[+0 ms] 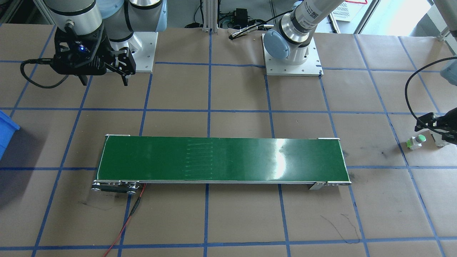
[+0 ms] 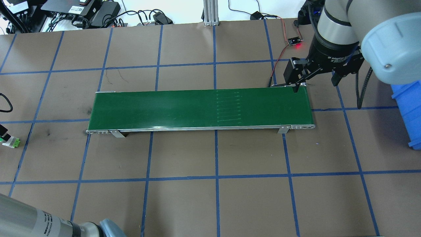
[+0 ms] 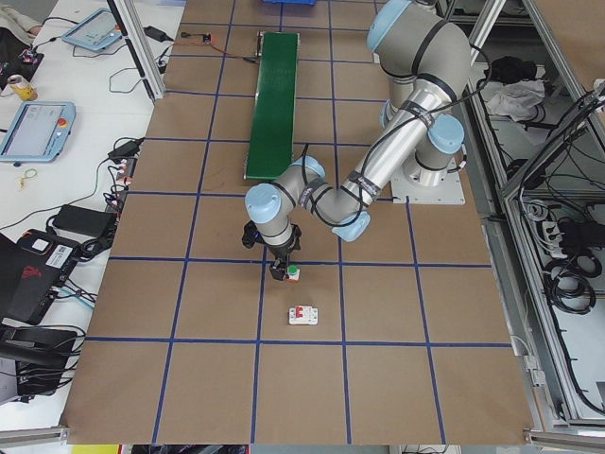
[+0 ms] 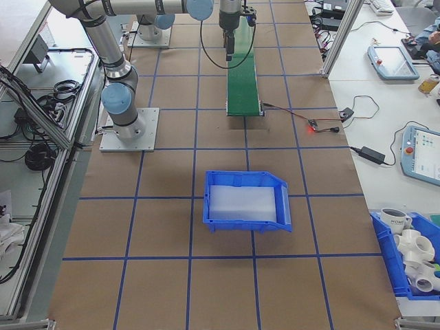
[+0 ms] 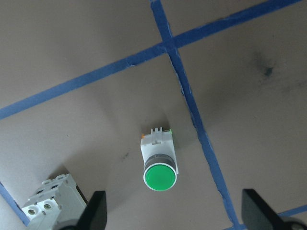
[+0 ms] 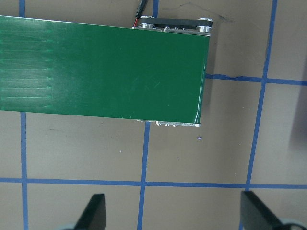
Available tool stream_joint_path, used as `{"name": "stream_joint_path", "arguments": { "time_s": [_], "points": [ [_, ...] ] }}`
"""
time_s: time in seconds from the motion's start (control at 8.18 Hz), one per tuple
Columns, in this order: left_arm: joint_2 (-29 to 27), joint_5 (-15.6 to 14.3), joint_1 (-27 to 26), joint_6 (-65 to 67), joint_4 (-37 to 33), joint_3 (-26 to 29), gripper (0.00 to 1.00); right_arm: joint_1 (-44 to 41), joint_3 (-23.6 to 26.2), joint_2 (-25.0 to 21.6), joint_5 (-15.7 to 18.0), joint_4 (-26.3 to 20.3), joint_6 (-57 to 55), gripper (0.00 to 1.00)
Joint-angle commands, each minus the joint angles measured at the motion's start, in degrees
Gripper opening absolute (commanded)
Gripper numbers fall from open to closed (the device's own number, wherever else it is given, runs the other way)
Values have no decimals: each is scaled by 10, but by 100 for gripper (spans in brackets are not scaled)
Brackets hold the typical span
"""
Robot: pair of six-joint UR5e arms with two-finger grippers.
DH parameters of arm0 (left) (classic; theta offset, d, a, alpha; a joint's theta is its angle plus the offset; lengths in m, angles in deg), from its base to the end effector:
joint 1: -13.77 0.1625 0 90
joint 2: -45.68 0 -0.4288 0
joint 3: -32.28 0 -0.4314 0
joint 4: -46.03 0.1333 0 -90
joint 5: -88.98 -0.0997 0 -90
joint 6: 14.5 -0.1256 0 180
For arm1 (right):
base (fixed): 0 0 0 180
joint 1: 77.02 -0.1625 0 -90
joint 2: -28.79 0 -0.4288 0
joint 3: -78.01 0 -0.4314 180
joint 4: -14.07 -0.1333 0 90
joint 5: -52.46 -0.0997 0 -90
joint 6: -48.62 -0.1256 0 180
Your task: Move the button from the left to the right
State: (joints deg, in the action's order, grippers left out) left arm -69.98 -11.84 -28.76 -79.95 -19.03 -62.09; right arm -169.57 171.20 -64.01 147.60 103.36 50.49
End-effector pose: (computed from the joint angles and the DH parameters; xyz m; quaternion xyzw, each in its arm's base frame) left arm 0.4030 -0.5186 0.2014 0.1595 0.9817 0.1029 0.0152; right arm 0.1445 -0.5018 0.4609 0.0390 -0.9982 -0.0093 0.0449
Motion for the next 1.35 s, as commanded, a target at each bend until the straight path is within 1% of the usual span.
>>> {"name": "stream_joint_path", "arguments": {
  "time_s": [0.0, 0.37, 0.49, 0.61, 0.73, 0.86, 0.98, 1.1, 1.22],
  "points": [
    [-16, 2, 2, 29, 1, 1, 100, 0, 0, 2, -2, 0, 1, 100],
    [-56, 0, 2, 47, 21, 3, 100, 0, 0, 3, -2, 0, 1, 100],
    [-56, 2, 2, 52, 21, 3, 93, 0, 0, 3, -3, 0, 1, 100],
    [-57, 4, 2, 55, 21, 2, 70, 0, 0, 4, -4, 0, 0, 100],
    [-57, 4, 2, 55, 21, 2, 56, 0, 0, 4, -4, 0, 0, 100],
    [-57, 5, 2, 53, 21, 2, 47, 0, 0, 4, -4, 1, 0, 100],
    [-56, 4, 2, 49, 20, 2, 32, 0, 0, 4, -4, 1, 0, 100],
    [-54, -3, 2, 46, 20, 1, 0, 0, 0, 5, -5, 1, 0, 100],
    [-41, -3, 2, 45, 13, 1, 0, 0, 0, 5, -5, 1, 0, 100]
  ]
}}
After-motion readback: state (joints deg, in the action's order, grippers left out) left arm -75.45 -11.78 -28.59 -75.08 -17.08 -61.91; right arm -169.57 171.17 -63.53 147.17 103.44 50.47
